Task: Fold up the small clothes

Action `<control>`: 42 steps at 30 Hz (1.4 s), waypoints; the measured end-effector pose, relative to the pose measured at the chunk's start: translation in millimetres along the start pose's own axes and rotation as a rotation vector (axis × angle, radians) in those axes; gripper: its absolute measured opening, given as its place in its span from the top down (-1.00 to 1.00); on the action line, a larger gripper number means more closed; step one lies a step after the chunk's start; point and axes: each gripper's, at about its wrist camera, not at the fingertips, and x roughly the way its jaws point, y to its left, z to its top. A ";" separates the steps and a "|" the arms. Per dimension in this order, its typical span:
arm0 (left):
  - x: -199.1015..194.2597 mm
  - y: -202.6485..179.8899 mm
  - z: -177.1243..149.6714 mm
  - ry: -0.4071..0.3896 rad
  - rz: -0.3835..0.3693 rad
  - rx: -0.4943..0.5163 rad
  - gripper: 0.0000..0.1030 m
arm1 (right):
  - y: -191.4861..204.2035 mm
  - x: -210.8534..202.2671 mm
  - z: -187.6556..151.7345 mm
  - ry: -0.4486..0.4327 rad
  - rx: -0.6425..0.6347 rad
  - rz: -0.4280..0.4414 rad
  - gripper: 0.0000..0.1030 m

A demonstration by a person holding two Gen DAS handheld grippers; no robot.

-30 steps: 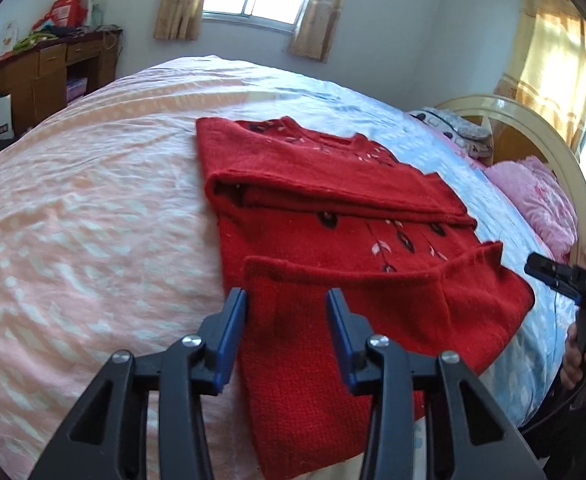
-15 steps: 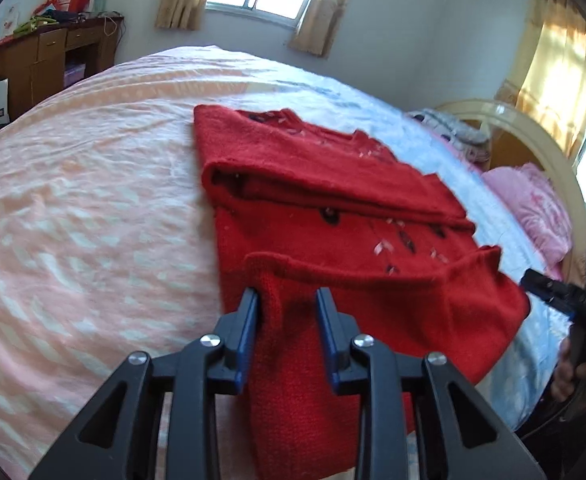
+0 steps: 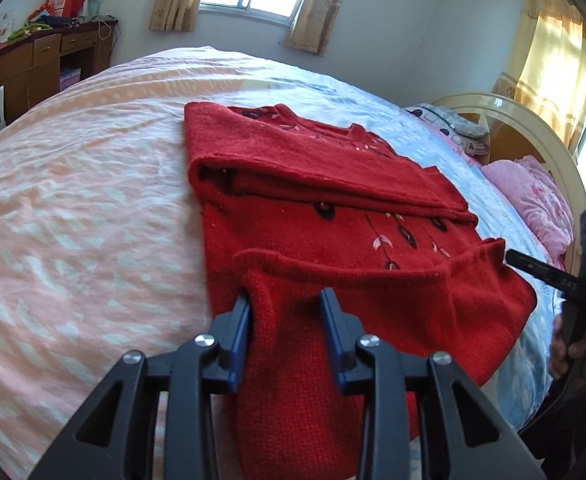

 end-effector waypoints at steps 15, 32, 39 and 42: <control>-10.7 5.0 7.3 -0.040 -0.030 -0.042 0.86 | 18.8 -16.2 11.9 -0.065 -0.077 -0.058 0.90; 8.0 4.9 14.4 0.032 0.007 -0.012 0.84 | 16.4 -12.5 11.6 -0.050 -0.060 -0.076 0.90; 14.1 3.4 22.4 0.035 -0.029 -0.022 0.16 | 11.3 -5.2 2.8 -0.018 -0.044 -0.081 0.90; 17.0 -5.7 21.8 0.030 0.012 0.024 0.72 | 11.0 -7.2 3.5 -0.027 -0.036 -0.080 0.90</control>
